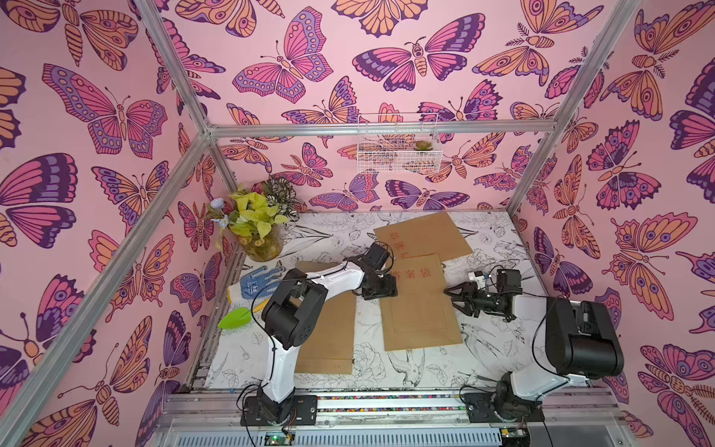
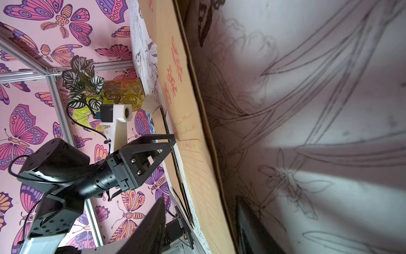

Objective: Open the file bag
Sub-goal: Pick up the file bag from the center of the board.

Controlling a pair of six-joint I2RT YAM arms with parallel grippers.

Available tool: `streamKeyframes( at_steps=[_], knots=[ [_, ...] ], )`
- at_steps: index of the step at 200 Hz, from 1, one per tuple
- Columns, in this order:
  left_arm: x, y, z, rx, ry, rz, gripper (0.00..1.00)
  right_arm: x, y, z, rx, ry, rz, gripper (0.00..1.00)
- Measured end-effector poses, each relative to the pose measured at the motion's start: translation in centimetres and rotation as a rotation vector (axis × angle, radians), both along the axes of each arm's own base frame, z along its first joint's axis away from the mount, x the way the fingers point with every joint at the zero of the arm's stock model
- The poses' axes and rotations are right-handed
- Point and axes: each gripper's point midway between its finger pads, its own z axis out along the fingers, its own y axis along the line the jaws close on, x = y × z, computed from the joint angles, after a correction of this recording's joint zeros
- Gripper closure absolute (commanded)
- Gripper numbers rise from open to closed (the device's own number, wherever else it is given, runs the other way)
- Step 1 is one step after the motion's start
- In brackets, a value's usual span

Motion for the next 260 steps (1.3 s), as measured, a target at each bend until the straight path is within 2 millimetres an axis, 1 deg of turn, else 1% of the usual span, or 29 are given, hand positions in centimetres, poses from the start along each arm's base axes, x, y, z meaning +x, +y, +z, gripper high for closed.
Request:
streamKeyframes(
  at_steps=[30, 42, 82, 98, 123, 135, 144, 156, 161, 168, 176, 198, 212, 226, 236, 247, 260],
  knots=[
    [0.2, -0.3, 0.0, -0.009, -0.005, -0.012, 0.28, -0.3, 0.1, -0.1, 0.002, 0.012, 0.007, 0.59],
    [0.2, -0.3, 0.0, -0.008, -0.007, -0.017, 0.28, -0.5, 0.2, -0.3, 0.001, 0.02, 0.014, 0.64],
    [0.2, -0.4, 0.1, -0.008, -0.011, -0.025, 0.28, -1.4, 0.2, -0.7, -0.026, 0.047, 0.033, 0.86],
    [0.2, -0.3, 0.2, -0.007, -0.015, -0.026, 0.28, -1.8, 0.1, 0.0, -0.057, 0.03, 0.043, 1.0],
    [0.1, 0.2, 0.3, 0.015, -0.027, -0.027, 0.27, -1.9, 0.0, 1.8, -0.092, -0.026, 0.052, 1.0],
    [-0.2, 0.7, 1.0, 0.031, -0.04, -0.029, 0.26, -2.1, -0.1, 2.6, -0.104, -0.05, 0.052, 1.0],
    [-0.2, 1.1, 2.2, 0.034, -0.064, -0.03, 0.26, -2.2, -0.1, 3.2, -0.11, -0.067, 0.049, 1.0],
    [0.0, 1.3, 4.7, 0.024, -0.123, -0.033, 0.25, -2.4, -0.2, 4.2, -0.126, -0.093, 0.04, 1.0],
    [0.2, 1.4, 6.0, 0.018, -0.16, -0.035, 0.23, -2.4, -0.3, 4.7, -0.132, -0.103, 0.031, 1.0],
    [0.3, 1.5, 8.0, 0.009, -0.211, -0.039, 0.19, -2.5, -0.4, 5.6, -0.144, -0.125, 0.017, 1.0],
    [0.4, 1.5, 10.4, -0.004, -0.27, -0.043, 0.17, -2.5, -0.6, 6.6, -0.155, -0.155, -0.003, 1.0],
    [0.0, 0.9, 16.7, -0.029, -0.443, -0.084, 0.16, -2.4, -1.1, 10.1, -0.171, -0.24, -0.084, 1.0],
    [-0.8, -0.1, 19.9, -0.041, -0.54, -0.128, 0.15, -2.4, -1.2, 11.7, -0.168, -0.266, -0.136, 1.0],
    [-2.1, -1.5, 22.3, -0.043, -0.622, -0.187, 0.14, -2.4, -1.3, 13.0, -0.161, -0.282, -0.187, 1.0],
    [-3.2, -2.8, 23.4, -0.04, -0.671, -0.234, 0.14, -2.4, -1.3, 13.8, -0.156, -0.289, -0.222, 1.0],
    [-4.7, -4.3, 24.2, -0.035, -0.717, -0.297, 0.14, -2.4, -1.4, 14.6, -0.15, -0.294, -0.262, 1.0],
    [-6.6, -5.9, 24.8, -0.023, -0.761, -0.37, 0.14, -2.3, -1.7, 15.6, -0.139, -0.295, -0.317, 1.0]
  ],
)
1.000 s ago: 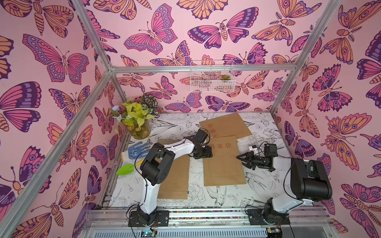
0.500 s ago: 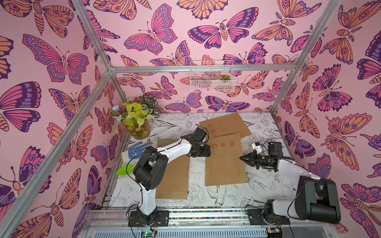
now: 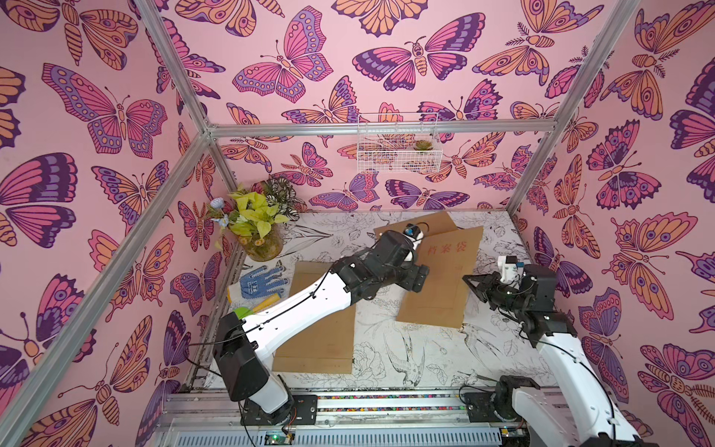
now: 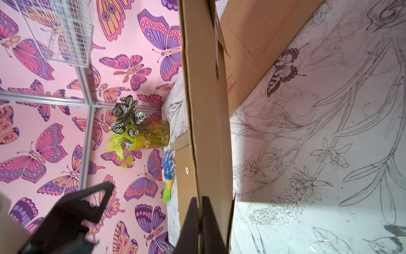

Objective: Open the file bag
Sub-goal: Pick up the file bag from the center of the board.

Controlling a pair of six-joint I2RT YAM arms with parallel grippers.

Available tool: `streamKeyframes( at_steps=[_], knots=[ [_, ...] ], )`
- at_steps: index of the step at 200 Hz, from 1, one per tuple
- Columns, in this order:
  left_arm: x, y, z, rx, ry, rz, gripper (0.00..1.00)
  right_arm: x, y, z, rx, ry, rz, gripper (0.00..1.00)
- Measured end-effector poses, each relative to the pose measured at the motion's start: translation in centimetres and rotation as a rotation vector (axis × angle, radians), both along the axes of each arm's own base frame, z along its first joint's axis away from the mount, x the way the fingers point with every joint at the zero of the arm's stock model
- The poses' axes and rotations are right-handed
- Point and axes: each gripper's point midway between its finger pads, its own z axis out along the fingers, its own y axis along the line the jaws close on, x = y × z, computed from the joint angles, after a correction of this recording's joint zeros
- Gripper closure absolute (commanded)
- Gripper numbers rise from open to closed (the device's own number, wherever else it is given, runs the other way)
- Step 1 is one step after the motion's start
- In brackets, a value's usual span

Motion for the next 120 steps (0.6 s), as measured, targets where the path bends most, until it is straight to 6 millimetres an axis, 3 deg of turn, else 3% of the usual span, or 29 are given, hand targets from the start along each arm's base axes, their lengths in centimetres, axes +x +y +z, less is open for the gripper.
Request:
streamKeyframes(
  at_steps=[32, 71, 120],
  knots=[
    [-4.0, -3.3, 0.5, 0.061, -0.093, -0.136, 0.13, 0.9, -1.4, 2.8, 0.048, -0.007, -0.136, 1.0],
    [-6.6, -4.9, 0.2, 0.106, -0.145, -0.239, 0.05, 1.7, -3.1, 5.6, 0.09, 0.008, -0.268, 1.0],
    [-6.9, -6.0, -1.3, 0.177, -0.188, -0.302, 0.05, 2.0, -3.6, 4.5, 0.138, 0.103, -0.334, 1.0]
  ],
)
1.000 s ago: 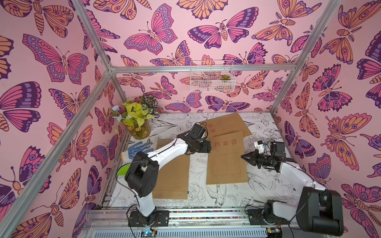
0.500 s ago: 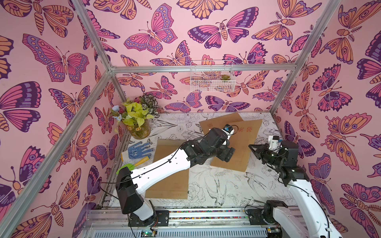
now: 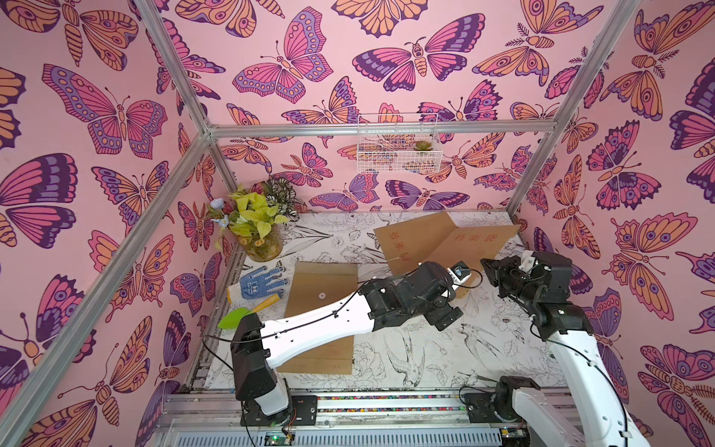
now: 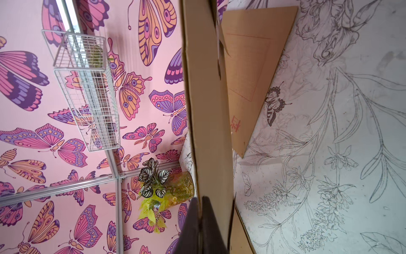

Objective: Open the file bag
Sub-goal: Pick up the file bag from the center of the board.

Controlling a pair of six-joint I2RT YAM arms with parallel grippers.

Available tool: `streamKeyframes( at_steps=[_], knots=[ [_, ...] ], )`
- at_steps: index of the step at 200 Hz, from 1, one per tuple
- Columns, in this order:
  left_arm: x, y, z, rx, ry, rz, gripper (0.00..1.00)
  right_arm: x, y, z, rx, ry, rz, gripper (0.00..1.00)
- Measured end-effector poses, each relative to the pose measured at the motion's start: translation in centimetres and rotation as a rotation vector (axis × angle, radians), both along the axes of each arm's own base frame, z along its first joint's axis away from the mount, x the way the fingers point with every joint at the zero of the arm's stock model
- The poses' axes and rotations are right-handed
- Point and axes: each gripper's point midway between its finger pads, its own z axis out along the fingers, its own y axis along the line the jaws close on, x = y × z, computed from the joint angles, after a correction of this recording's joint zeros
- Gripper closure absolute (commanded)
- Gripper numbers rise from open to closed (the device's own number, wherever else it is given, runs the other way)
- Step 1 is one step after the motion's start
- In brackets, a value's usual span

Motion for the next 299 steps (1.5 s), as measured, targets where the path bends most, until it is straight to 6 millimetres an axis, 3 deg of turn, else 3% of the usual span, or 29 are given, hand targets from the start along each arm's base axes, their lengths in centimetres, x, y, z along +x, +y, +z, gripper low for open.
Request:
streamKeyframes(
  at_steps=[89, 192, 204, 221, 237, 278, 299],
  knots=[
    [5.0, -2.7, -4.0, 0.217, -0.199, 0.057, 0.33, 0.0, 0.5, -0.9, 0.035, 0.047, 0.001, 1.0],
    [5.4, -3.3, -3.3, 0.203, -0.212, 0.068, 0.95, 0.4, 0.6, -1.7, 0.033, 0.077, 0.002, 1.0],
    [5.4, -3.3, -3.4, 0.197, -0.205, 0.078, 1.0, 0.5, 0.6, -1.9, 0.023, 0.079, 0.007, 0.9],
    [5.6, -3.1, -3.5, 0.192, -0.193, 0.092, 1.0, 0.6, 0.6, -1.8, -0.006, 0.072, 0.02, 0.67],
    [6.0, -2.5, -3.5, 0.183, -0.181, 0.114, 1.0, 1.2, 0.4, -1.0, -0.061, 0.046, 0.041, 0.56],
    [7.7, 0.8, -2.2, 0.12, -0.114, 0.199, 0.99, 1.9, -0.4, 5.4, -0.245, -0.158, 0.057, 0.22],
    [8.6, 2.8, -1.4, 0.07, -0.063, 0.241, 0.99, 1.1, -1.2, 8.0, -0.345, -0.275, 0.028, 0.2]
  ],
)
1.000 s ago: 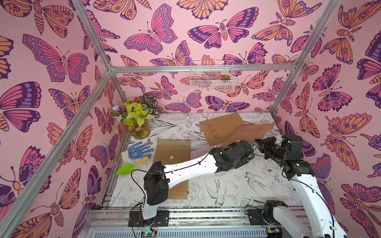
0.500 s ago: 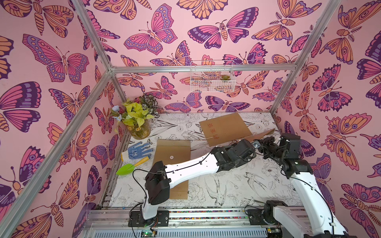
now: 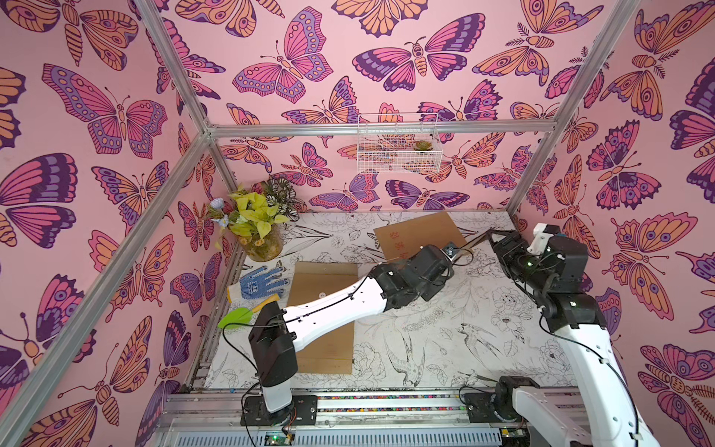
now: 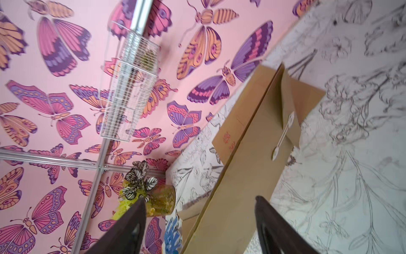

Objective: Open the file bag
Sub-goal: Pick up the file bag from the center of the board.

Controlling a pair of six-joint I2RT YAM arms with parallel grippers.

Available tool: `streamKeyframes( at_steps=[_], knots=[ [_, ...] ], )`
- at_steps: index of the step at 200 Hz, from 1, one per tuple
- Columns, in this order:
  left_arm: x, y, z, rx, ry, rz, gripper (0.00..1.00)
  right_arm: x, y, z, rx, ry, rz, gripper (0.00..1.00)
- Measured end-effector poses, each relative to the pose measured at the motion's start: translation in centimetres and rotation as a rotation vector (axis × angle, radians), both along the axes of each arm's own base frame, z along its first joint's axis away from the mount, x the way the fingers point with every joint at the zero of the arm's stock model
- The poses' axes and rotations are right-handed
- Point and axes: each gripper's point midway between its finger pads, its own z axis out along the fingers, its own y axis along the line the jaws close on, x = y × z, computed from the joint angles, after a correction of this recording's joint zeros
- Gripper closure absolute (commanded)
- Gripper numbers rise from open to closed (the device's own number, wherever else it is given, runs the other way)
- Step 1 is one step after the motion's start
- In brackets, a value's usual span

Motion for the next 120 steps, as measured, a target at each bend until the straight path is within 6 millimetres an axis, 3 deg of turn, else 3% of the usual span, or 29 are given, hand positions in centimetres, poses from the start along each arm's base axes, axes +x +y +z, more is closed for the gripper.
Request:
streamKeyframes(
  at_steps=[36, 120],
  knots=[
    [1.1, 2.6, 1.8, -0.13, 0.089, 0.051, 0.99, -1.1, -0.8, 2.0, -0.127, -0.112, -0.02, 0.16],
    [-0.5, 4.5, 6.9, -0.35, 0.162, -0.018, 0.99, 0.0, 2.5, -0.7, -0.202, -0.153, 0.208, 0.14]
  ],
)
